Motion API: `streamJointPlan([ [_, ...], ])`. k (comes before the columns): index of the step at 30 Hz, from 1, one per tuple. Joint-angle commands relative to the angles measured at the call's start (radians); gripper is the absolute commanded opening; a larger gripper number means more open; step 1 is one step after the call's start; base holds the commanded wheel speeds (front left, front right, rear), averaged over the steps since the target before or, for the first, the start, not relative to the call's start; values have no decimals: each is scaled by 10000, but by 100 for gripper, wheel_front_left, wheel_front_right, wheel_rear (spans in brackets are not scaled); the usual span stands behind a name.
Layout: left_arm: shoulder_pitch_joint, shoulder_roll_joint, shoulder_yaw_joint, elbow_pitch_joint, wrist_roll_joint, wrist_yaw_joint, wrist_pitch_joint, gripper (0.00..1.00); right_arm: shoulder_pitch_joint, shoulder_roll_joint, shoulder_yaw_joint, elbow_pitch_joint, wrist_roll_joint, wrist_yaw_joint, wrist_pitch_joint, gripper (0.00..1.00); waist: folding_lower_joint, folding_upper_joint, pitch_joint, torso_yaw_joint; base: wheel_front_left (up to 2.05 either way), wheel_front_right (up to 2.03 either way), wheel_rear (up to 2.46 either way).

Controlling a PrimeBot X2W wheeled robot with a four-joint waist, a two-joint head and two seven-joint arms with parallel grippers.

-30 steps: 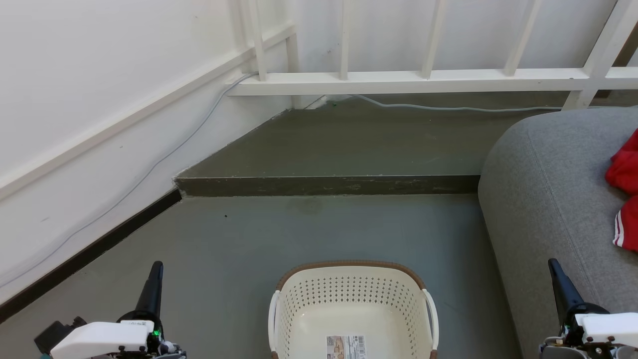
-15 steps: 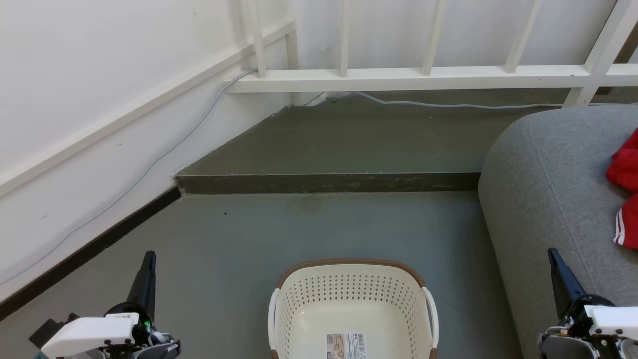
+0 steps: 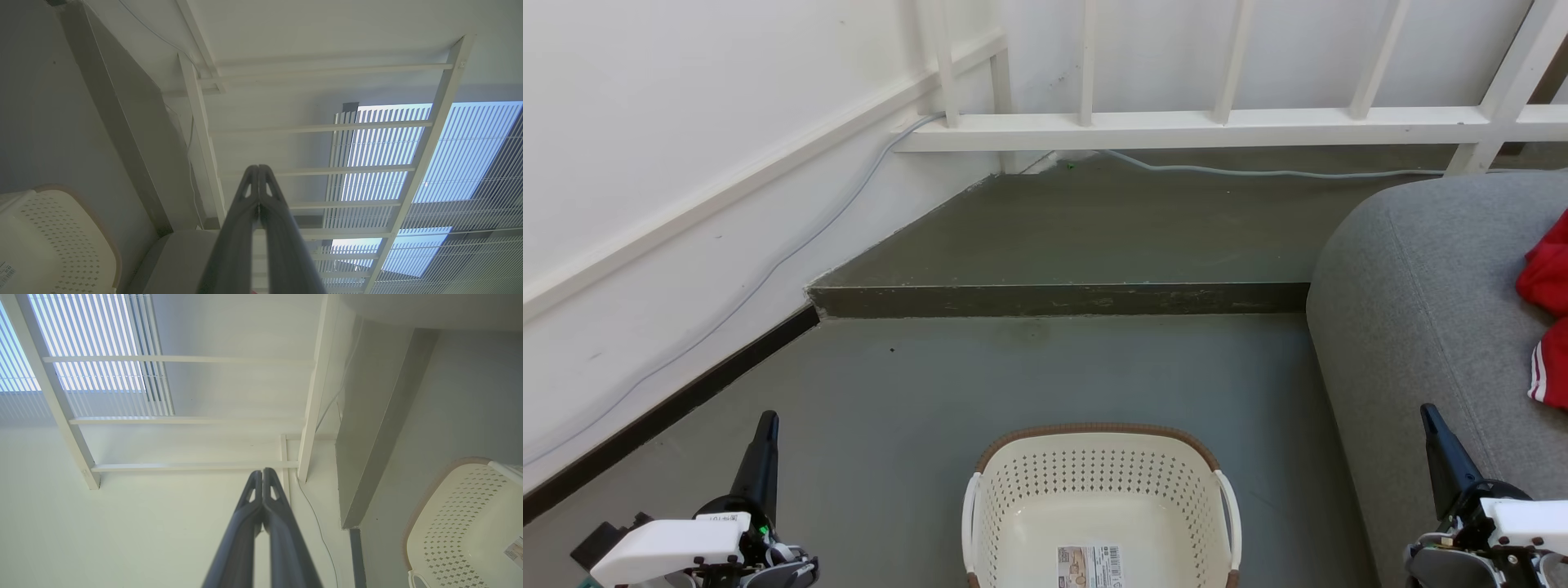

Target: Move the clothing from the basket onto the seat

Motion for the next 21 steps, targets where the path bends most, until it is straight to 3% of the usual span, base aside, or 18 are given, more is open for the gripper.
streamJointPlan([
  [1, -567, 116, 327, -281, -44, -75, 61, 0, -369, -104, 168, -326, 110, 44, 80, 0, 0, 0, 0, 0, 0, 0, 0],
  [21, -566, 116, 327, -282, -44, -75, 61, 0, -368, -104, 169, -326, 111, 44, 80, 0, 0, 0, 0, 0, 0, 0, 0],
])
